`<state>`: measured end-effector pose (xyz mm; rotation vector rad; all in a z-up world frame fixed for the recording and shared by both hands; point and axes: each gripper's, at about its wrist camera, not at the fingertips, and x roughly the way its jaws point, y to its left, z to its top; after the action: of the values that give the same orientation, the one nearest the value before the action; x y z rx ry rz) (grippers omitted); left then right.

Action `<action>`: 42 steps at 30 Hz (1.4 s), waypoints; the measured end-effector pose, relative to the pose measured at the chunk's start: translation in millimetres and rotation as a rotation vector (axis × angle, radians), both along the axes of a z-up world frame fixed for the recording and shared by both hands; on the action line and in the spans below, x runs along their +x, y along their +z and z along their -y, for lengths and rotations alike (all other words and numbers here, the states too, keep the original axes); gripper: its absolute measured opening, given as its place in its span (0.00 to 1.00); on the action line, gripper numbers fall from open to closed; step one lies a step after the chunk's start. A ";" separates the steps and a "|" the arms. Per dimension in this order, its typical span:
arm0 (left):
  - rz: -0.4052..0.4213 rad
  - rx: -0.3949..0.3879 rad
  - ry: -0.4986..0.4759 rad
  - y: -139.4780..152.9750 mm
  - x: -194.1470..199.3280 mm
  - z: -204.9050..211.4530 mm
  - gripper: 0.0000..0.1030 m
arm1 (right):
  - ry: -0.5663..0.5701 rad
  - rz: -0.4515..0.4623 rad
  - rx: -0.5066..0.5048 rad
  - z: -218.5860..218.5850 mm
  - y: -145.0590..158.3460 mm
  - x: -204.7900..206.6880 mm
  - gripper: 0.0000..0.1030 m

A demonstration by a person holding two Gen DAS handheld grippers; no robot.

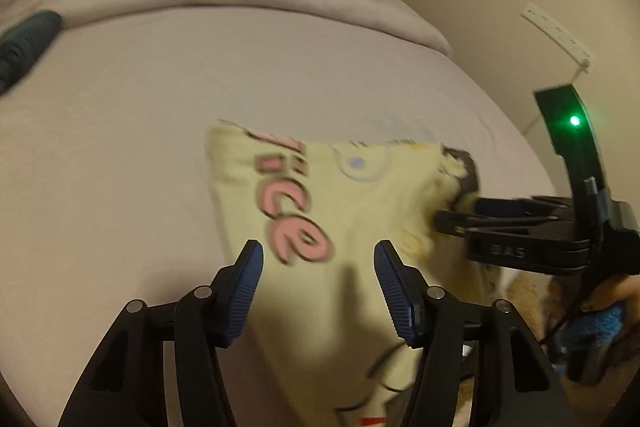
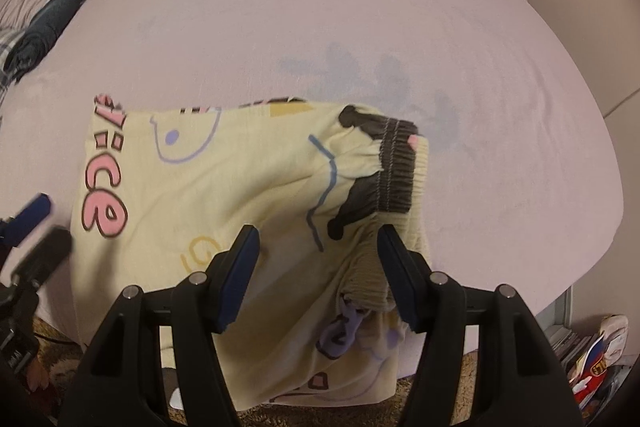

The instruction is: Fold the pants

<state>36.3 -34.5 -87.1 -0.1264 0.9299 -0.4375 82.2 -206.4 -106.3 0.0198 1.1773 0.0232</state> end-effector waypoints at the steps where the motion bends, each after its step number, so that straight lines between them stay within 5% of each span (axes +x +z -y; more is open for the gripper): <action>1: -0.009 0.006 -0.005 -3.3 0.0 3.4 0.58 | 0.006 -0.001 0.000 -0.5 -1.5 -1.5 0.60; 10: 0.025 0.224 -0.027 -25.5 -5.4 43.0 0.58 | 0.021 -0.003 0.029 2.7 -6.9 -12.0 0.60; 19: -0.006 0.138 -0.025 -30.0 -4.3 29.9 0.57 | 0.028 0.035 0.091 12.6 -16.8 -16.5 0.60; 23: -0.008 0.143 -0.006 -28.1 -14.9 25.1 0.45 | 0.025 0.051 0.127 22.0 -18.0 -22.8 0.60; 26: -0.051 0.123 0.026 -21.1 -17.5 16.0 0.37 | 0.026 0.065 0.144 27.7 -17.1 -29.0 0.60; 31: -0.138 0.016 0.079 -0.8 -13.5 -1.5 0.37 | 0.023 0.123 0.187 42.1 -4.7 -47.1 0.60; 42: -0.175 0.074 0.163 12.8 -12.4 -19.2 0.37 | -0.102 0.149 0.200 95.6 3.3 -73.9 0.60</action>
<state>23.9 -15.3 -74.3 -0.1739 1.0972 -0.2437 8.3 -302.0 -103.1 0.2501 1.0205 0.0518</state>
